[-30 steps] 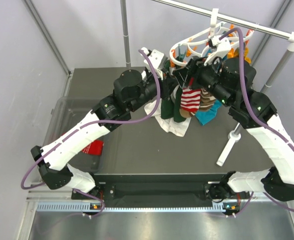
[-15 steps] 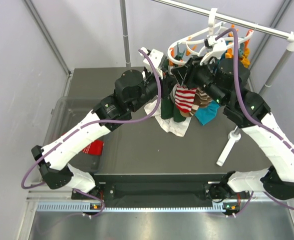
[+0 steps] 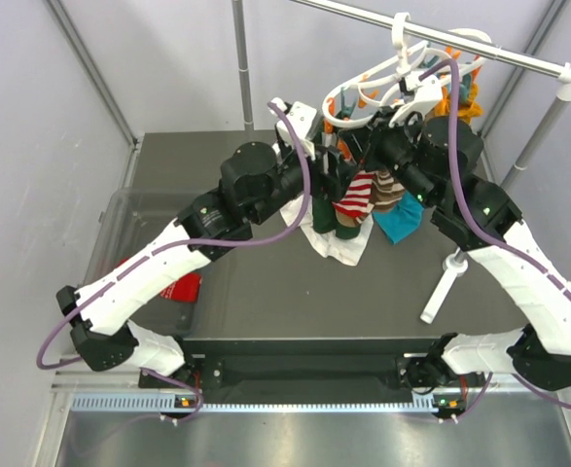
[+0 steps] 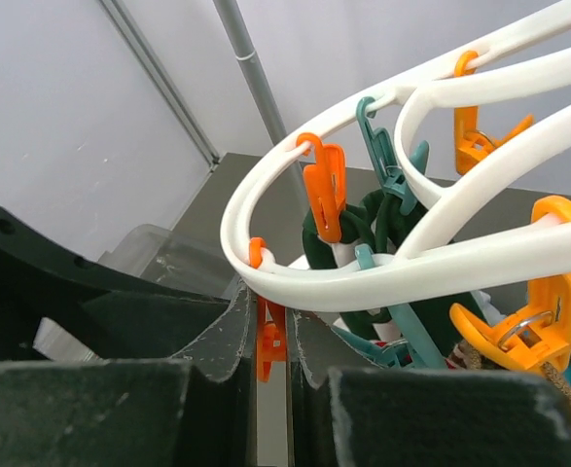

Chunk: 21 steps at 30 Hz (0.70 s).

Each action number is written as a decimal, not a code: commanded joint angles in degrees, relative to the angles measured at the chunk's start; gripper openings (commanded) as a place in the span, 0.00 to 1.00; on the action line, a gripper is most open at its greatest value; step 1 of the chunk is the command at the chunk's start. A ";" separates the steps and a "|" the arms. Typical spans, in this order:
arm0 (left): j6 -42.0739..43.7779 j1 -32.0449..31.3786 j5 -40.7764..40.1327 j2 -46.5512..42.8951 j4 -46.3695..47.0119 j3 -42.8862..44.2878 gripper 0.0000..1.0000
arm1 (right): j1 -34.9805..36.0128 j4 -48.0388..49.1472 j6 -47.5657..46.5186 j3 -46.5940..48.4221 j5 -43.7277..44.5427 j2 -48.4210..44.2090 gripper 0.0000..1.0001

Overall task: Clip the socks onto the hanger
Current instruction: Open the clamp at the hanger, then pick up the sock from the bin.

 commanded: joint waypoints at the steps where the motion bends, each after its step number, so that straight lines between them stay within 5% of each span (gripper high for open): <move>1: 0.26 -0.31 -3.09 -6.12 0.41 -0.91 0.81 | 0.47 2.48 -0.42 -1.27 0.92 -1.45 0.00; 8: -3.33 -0.22 -17.41 -19.21 -10.84 -8.19 0.80 | 0.47 2.21 -1.91 -2.15 1.54 -2.59 0.00; 16: -32.31 1.27 -40.43 -28.72 -43.06 -18.84 0.79 | 0.47 3.62 -2.88 -5.22 1.10 -4.09 0.00; 18: -41.46 2.67 -42.56 -28.28 -49.58 -19.97 0.77 | 0.55 3.71 -3.06 -5.58 0.58 -4.09 0.00; 21: -41.76 9.86 -39.07 -29.33 -52.17 -24.09 0.77 | 0.47 3.53 -3.23 -5.93 0.40 -4.18 0.00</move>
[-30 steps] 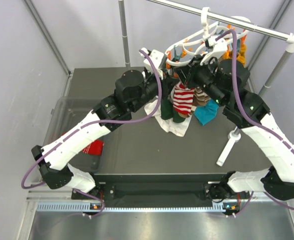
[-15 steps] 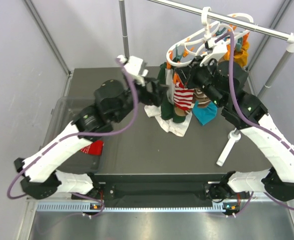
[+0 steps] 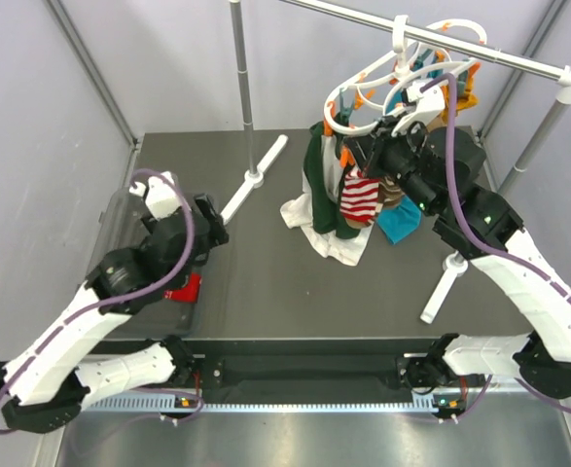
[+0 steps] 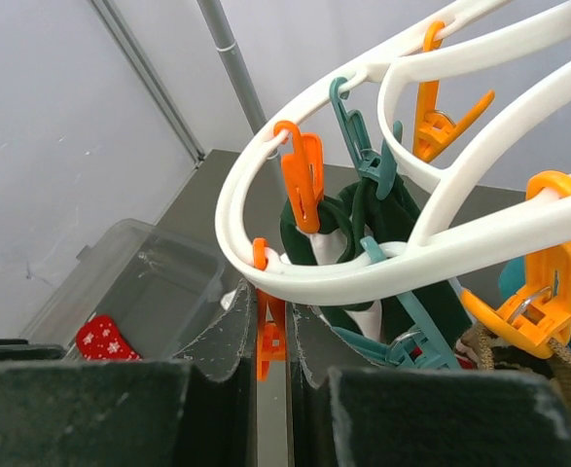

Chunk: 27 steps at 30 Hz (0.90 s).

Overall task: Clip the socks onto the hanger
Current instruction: Pick up the sock from the bin.

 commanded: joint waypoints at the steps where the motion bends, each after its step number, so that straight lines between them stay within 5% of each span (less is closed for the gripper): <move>1: -7.05 8.30 -0.22 0.11 -9.72 -4.76 0.77 | 0.44 0.91 -1.33 -0.51 -0.50 -1.01 0.00; 4: 0.95 29.08 16.20 1.24 -3.65 -9.60 0.75 | 0.45 1.17 -1.33 -0.95 -0.67 -1.01 0.00; 6: 3.33 35.37 25.01 3.96 -2.51 -12.24 0.73 | 0.53 1.09 -1.51 -1.21 -0.76 -1.27 0.00; 14: 2.82 55.15 39.34 9.86 2.50 -21.55 0.72 | 0.44 1.26 -1.51 -2.09 -0.67 -2.59 0.00; 27: -4.48 59.13 40.85 14.70 11.12 -35.09 0.72 | 0.36 1.79 -1.07 -3.50 -1.20 -3.65 0.00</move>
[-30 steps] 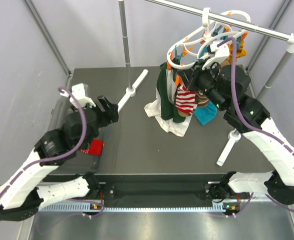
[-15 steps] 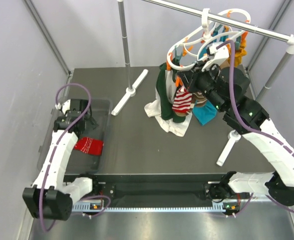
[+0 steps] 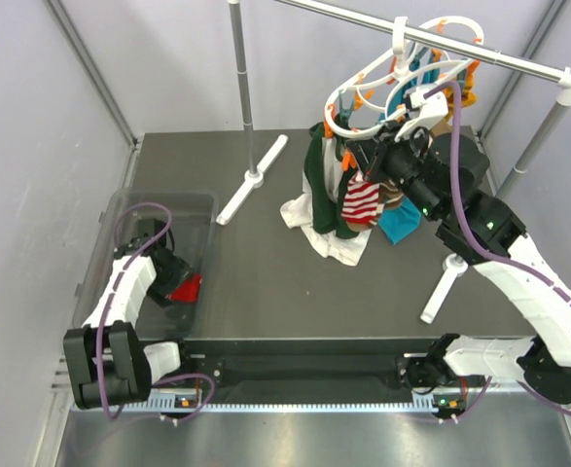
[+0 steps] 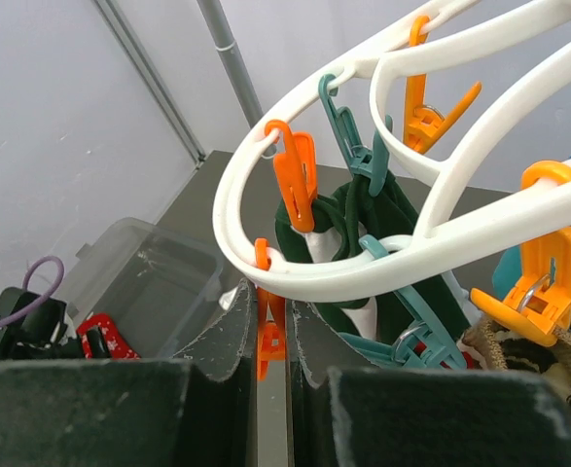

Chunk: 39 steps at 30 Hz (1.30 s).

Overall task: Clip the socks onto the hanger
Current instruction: Pick up the sock from the bin, then clamp the sock onto the hanger.

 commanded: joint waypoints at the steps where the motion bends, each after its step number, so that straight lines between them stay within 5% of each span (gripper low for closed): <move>1: -2.73 0.42 0.72 -0.60 5.35 -1.61 0.73 | 0.47 0.22 -0.28 -0.61 -0.94 -1.66 0.00; 6: -3.26 1.83 -0.87 2.65 6.93 -2.49 0.71 | 0.38 0.13 -0.11 -0.70 -1.03 -2.27 0.00; 10: -3.79 3.49 0.98 4.49 8.51 -3.02 0.49 | 0.47 0.04 0.42 -1.23 -0.94 -2.63 0.00; 16: -2.92 5.08 2.21 6.34 10.10 -3.81 0.44 | 0.38 -0.14 0.69 -1.14 -1.38 -2.63 0.00; 20: -0.63 7.54 4.58 5.12 11.33 -4.34 0.25 | 0.38 -0.14 0.86 -1.14 -1.47 -2.36 0.00; 22: 1.03 9.12 6.16 3.89 10.89 -2.77 0.01 | 0.38 -0.14 1.04 -1.05 -1.64 -2.28 0.00; 25: 2.70 9.74 7.13 -0.22 10.27 0.57 0.00 | 0.47 -0.31 1.04 -0.88 -1.73 -2.27 0.00; 31: 3.59 9.83 16.43 -7.37 8.96 8.12 0.00 | 0.47 -0.31 1.12 -0.61 -1.47 -1.92 0.00; 34: 1.50 9.74 27.40 -7.63 11.58 9.28 0.00 | 0.38 -0.40 0.86 -0.52 -1.38 -1.75 0.00; 39: -11.06 5.90 51.05 -6.84 32.10 6.21 0.00 | 0.38 -0.66 1.12 0.79 -1.99 -0.70 0.00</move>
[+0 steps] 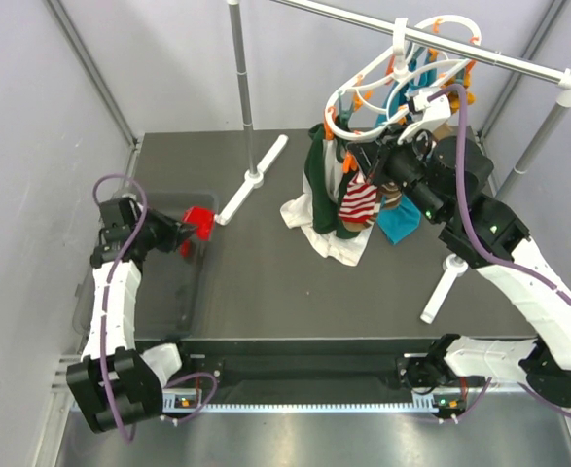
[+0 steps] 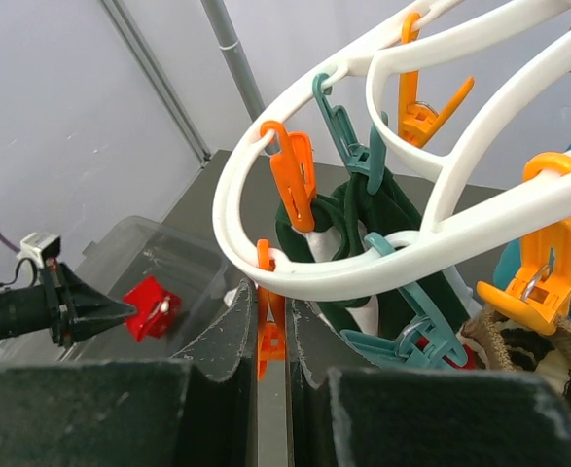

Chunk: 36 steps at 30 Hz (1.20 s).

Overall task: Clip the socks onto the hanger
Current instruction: Clamp the sock onto the hanger.

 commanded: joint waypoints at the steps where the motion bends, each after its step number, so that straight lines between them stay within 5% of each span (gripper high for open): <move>1: -12.64 -4.28 18.38 -1.52 18.22 -1.57 0.00 | 0.38 -0.75 0.78 2.30 -1.58 0.90 0.00; 11: -40.61 -25.11 0.94 -8.04 36.87 0.27 0.00 | 0.46 1.44 2.44 2.65 -3.95 2.22 0.00; 17: -54.07 -43.38 -9.21 -2.87 33.65 3.25 0.00 | 0.38 1.88 2.80 2.74 -4.13 2.84 0.00; 24: -64.78 -51.49 -12.72 4.52 39.95 7.21 0.00 | 0.38 2.33 3.06 3.27 -3.87 3.63 0.00; 36: -68.67 -55.18 -17.82 6.46 38.65 13.10 0.00 | 0.38 3.38 4.38 3.18 -4.48 4.07 0.00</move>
